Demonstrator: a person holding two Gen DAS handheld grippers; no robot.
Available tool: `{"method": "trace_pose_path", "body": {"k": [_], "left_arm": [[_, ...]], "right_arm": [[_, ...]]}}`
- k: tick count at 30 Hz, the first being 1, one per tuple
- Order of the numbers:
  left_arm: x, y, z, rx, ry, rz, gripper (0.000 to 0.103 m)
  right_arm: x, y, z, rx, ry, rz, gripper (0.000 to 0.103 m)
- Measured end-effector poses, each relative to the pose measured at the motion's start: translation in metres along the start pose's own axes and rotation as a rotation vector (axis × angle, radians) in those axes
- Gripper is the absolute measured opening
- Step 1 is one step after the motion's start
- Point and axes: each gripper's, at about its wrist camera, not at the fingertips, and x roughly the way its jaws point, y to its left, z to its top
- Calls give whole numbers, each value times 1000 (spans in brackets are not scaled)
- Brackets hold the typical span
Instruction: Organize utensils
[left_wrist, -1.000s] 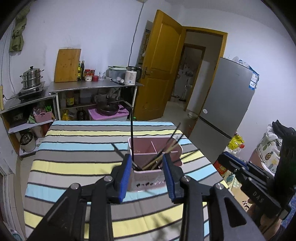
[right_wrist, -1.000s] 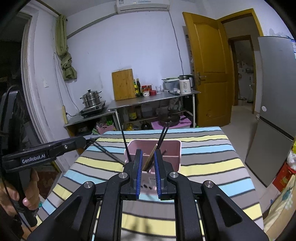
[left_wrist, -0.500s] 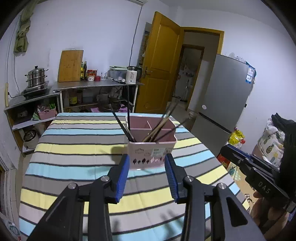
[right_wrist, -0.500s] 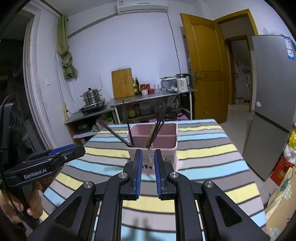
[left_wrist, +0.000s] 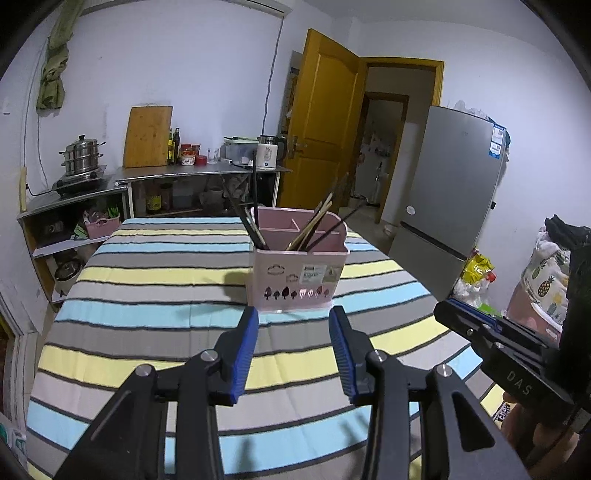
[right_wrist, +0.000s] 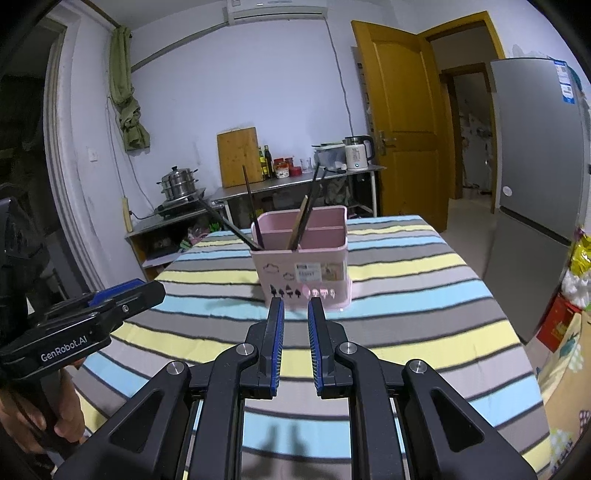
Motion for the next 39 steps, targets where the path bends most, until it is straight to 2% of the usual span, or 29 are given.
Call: {"method": "trace_pose_path", "body": {"k": [3,6,16,39], "left_arm": [[1,-2,-10,3,6,8,42],[1,-4,-19,5,9,10,42],[0,-8,-42,11,22,10,42],[-3,-9,-44,19,20,17,42]], "right_arm": [[-2,0,-10,-6,4,-9,16],[-4,1,-19,-14,4,-15,36],[-7,4,-32,-31,14,-31,36],[-8,6,-36,-32,19,-28,36]]}}
